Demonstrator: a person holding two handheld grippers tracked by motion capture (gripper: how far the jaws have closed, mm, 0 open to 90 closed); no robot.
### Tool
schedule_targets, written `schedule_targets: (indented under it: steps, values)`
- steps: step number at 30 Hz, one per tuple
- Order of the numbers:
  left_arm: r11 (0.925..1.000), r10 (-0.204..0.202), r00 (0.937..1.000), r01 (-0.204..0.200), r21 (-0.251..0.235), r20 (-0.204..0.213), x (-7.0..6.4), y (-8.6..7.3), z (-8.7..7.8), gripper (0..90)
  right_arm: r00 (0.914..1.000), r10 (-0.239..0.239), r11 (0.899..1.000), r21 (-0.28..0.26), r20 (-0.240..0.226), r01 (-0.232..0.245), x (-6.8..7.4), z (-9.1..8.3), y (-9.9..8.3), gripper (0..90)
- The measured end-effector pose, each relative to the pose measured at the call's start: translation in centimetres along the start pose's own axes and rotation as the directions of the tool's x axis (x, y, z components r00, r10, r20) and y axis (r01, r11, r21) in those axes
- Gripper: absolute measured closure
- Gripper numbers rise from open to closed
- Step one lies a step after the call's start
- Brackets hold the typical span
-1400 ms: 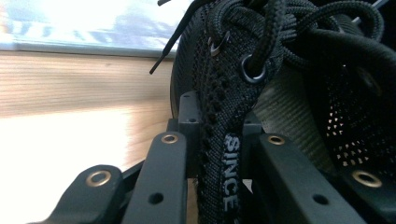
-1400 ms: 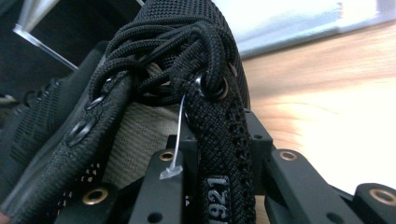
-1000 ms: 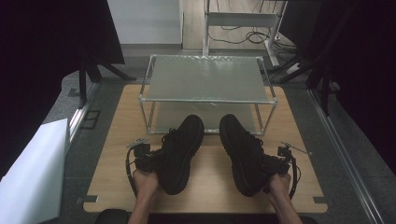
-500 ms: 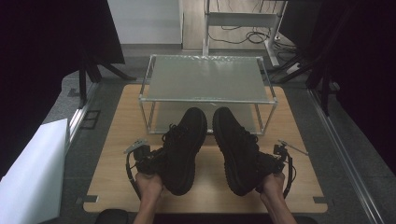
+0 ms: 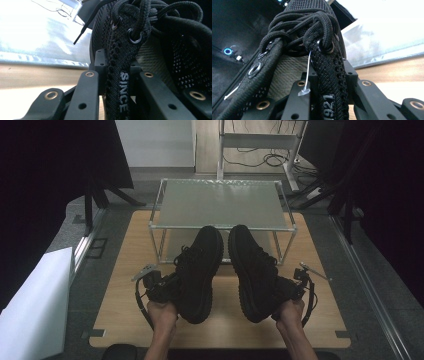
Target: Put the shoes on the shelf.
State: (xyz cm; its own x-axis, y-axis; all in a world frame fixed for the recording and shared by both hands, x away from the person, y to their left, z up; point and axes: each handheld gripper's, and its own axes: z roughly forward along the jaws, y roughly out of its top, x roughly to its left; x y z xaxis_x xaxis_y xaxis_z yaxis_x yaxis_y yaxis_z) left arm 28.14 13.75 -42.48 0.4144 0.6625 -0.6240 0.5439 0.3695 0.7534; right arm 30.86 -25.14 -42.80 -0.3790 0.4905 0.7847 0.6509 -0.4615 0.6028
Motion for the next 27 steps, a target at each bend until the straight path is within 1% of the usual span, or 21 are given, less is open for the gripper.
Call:
schedule_targets:
  steps: [4,7,14,18,20,21,24,27]
  values:
    - [0.9998,0.000,1.0000,-0.001,-0.018,-0.007,-0.5,0.7,0.0,77.0,1.0000,0.007,1.000,-0.013,0.000,-0.006,0.7,0.1,0.5,74.8]
    - [0.9993,-0.006,1.0000,0.006,-0.037,0.001,-0.9,1.2,0.0,77.0,1.0000,0.008,1.000,-0.026,0.004,-0.008,1.1,0.2,0.9,74.8]
    - [0.9967,-0.035,0.9992,0.036,-0.073,0.018,-1.6,2.2,0.5,77.0,0.9993,0.037,0.998,-0.058,-0.002,-0.037,1.9,0.7,2.0,74.8]
    - [0.9946,-0.051,0.9983,0.053,-0.090,0.029,-2.0,2.8,1.1,77.0,0.9994,0.034,0.997,-0.068,0.002,-0.034,2.3,1.1,2.6,74.8]
    - [0.9933,-0.059,0.9979,0.061,-0.098,0.028,-2.3,3.2,1.5,77.0,0.9992,0.039,0.997,-0.073,0.001,-0.039,2.5,1.4,3.0,74.8]
    - [0.9926,-0.063,0.9975,0.066,-0.102,0.030,-2.3,3.4,1.7,77.0,0.9988,0.048,0.996,-0.077,0.000,-0.048,2.6,1.5,3.2,74.8]
    - [0.9904,-0.080,0.9962,0.083,-0.111,0.036,-2.4,4.0,2.2,77.0,0.9985,0.055,0.995,-0.085,0.001,-0.055,2.8,2.0,3.9,74.8]
    - [0.9871,-0.097,0.9948,0.100,-0.125,0.032,-2.4,4.6,2.9,77.0,0.9984,0.055,0.995,-0.089,0.009,-0.054,2.9,2.5,4.5,74.8]
